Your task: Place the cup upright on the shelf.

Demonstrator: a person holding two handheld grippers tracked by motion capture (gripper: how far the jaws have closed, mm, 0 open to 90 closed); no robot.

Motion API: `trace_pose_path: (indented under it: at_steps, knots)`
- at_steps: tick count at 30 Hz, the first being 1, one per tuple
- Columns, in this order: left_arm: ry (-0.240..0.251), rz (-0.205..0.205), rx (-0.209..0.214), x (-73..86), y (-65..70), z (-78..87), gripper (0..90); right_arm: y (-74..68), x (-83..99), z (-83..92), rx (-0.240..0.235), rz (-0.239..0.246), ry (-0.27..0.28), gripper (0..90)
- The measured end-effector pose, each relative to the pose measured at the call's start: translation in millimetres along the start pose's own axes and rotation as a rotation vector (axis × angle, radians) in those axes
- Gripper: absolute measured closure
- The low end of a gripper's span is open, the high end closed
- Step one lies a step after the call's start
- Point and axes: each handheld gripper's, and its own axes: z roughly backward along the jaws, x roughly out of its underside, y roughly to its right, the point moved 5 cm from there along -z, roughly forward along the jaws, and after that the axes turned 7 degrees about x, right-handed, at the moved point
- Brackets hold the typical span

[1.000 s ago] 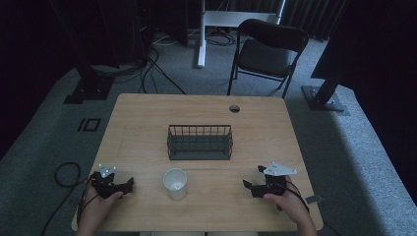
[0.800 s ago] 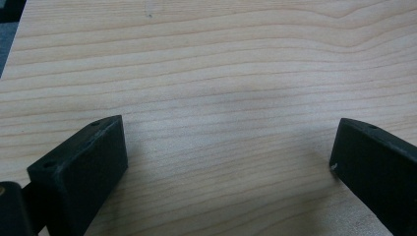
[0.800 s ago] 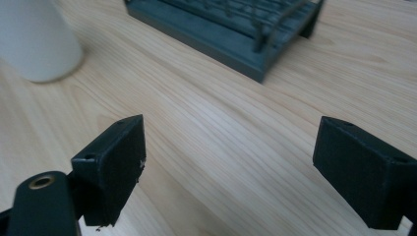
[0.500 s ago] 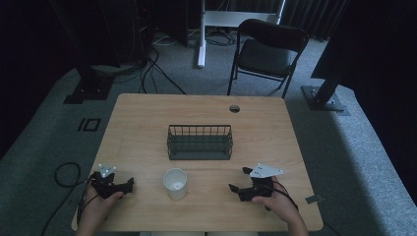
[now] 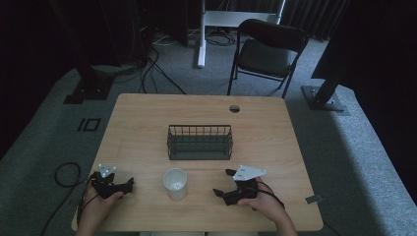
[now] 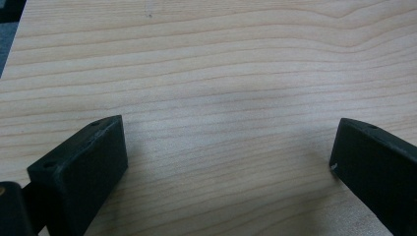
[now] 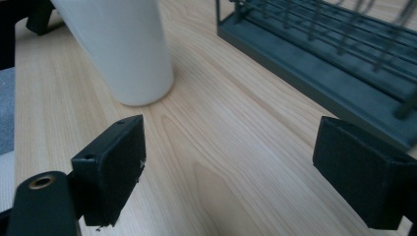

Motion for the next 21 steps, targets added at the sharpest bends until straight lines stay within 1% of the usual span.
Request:
trace_pose_path:
  at_steps: [7,8,13,15,21]
  knots:
    - [0.0,0.0,0.0,0.0,0.0,0.0,1.2,-14.9,-9.0,-13.0,-0.035,0.035,0.01,12.6]
    - [0.0,0.0,0.0,0.0,0.0,0.0,1.2,-17.3,-10.6,-14.5,-0.041,0.033,0.013,12.6]
    - [0.0,0.0,0.0,0.0,-0.1,0.0,1.2,-27.9,-18.3,-22.5,-0.068,0.062,0.021,12.8]
    - [0.0,0.0,0.0,0.0,0.0,0.0,1.2,-32.9,-22.0,-25.1,-0.098,0.046,0.034,12.8]
    - [0.0,0.0,0.0,0.0,-0.1,0.0,1.2,-44.1,-29.9,-34.9,-0.12,0.071,0.037,12.8]
